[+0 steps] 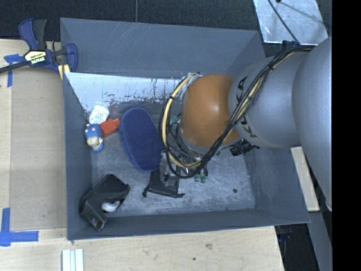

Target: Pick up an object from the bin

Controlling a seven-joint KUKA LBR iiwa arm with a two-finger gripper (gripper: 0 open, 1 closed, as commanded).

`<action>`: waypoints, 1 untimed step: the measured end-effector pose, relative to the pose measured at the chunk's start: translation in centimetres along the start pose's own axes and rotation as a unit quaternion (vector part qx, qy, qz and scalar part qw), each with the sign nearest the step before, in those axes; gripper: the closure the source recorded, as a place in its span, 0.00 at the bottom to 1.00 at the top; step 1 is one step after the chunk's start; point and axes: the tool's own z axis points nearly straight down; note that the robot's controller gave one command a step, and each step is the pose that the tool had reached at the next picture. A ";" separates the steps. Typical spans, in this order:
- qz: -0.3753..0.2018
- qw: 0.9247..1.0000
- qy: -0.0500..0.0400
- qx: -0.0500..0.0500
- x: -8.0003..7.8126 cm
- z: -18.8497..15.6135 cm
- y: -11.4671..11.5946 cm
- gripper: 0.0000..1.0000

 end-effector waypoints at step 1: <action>-0.001 1.000 -0.006 -0.002 -0.4 -0.5 0.3 0.00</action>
Offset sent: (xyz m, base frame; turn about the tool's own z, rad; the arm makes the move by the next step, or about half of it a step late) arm 0.0000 0.0000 0.0000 0.0000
